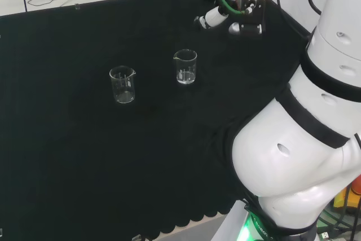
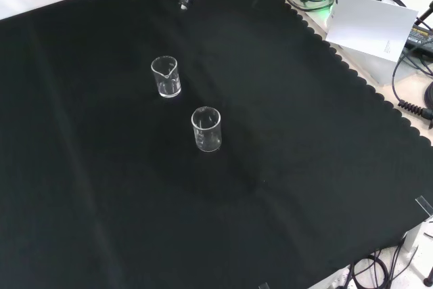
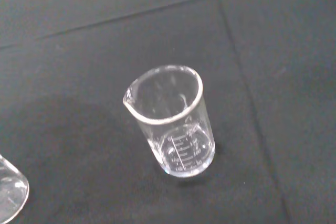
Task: Pick up the beaker on the right.
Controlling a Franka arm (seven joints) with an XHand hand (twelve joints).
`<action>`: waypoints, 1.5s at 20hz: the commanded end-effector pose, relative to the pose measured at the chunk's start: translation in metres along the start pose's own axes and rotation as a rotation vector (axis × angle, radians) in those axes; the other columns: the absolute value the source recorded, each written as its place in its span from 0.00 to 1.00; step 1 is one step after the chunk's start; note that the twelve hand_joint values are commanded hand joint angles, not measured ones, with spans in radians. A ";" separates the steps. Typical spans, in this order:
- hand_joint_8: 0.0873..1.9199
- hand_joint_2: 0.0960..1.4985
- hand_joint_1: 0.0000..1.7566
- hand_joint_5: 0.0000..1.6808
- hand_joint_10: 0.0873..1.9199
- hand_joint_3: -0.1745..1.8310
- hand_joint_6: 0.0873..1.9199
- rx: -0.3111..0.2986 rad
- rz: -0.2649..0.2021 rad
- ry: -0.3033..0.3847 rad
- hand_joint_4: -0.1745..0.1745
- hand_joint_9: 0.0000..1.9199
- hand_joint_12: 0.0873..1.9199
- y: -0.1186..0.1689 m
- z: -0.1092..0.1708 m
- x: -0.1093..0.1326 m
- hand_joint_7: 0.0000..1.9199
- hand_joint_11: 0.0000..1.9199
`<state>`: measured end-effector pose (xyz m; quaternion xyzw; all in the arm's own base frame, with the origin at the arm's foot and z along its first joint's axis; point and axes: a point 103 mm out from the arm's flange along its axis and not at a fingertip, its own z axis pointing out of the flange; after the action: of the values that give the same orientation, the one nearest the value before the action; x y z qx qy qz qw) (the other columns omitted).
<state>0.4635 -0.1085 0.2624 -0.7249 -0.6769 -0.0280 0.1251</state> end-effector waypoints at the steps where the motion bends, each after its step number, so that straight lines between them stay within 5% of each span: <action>1: 0.31 0.40 0.45 0.23 0.32 0.34 0.00 0.093 -0.075 0.084 0.46 0.20 0.72 0.042 0.072 -0.022 0.11 0.02; 12: 0.31 0.36 0.47 0.23 0.32 0.35 0.00 0.109 -0.121 0.149 0.44 0.21 0.72 0.049 0.094 -0.041 0.12 0.02; 30: 0.32 0.32 0.44 0.22 0.31 0.36 0.00 0.162 -0.273 0.241 0.43 0.22 0.72 0.059 0.133 -0.047 0.13 0.03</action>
<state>0.5010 -0.1311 0.1246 -0.6210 -0.7415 -0.0674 0.2449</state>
